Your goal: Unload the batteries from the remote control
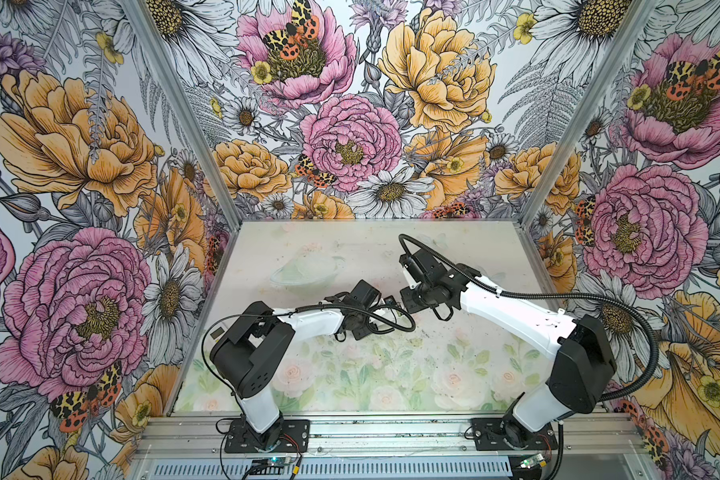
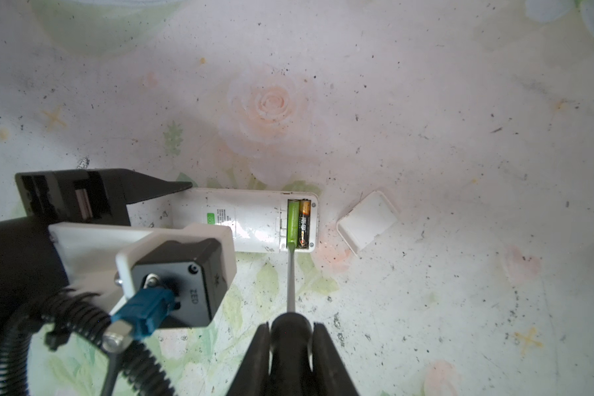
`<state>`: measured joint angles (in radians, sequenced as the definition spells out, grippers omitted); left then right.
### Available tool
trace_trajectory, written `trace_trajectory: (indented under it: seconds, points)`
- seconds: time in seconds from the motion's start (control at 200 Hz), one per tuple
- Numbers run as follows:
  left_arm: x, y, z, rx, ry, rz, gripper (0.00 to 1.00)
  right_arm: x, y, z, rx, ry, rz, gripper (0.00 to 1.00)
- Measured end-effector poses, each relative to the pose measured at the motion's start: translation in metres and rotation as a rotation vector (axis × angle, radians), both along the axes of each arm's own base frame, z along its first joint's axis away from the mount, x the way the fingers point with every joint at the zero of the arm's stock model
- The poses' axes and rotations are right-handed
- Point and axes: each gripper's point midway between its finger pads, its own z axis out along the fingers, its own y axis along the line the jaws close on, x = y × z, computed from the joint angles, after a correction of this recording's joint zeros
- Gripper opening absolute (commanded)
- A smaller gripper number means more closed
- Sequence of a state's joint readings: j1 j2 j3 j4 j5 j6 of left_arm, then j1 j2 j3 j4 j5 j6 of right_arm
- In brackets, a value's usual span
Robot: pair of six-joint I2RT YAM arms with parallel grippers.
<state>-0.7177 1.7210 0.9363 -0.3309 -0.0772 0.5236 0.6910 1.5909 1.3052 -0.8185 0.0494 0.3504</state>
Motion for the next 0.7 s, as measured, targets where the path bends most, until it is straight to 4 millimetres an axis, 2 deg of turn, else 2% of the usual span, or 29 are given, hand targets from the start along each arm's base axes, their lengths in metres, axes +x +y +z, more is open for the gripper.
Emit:
trace_trajectory:
  seconds: [0.701]
  points:
    - [-0.0002,-0.0002,-0.0002,-0.002,0.002,-0.001,0.03,-0.002,-0.0016,-0.0039,-0.001,0.012,-0.013,0.0]
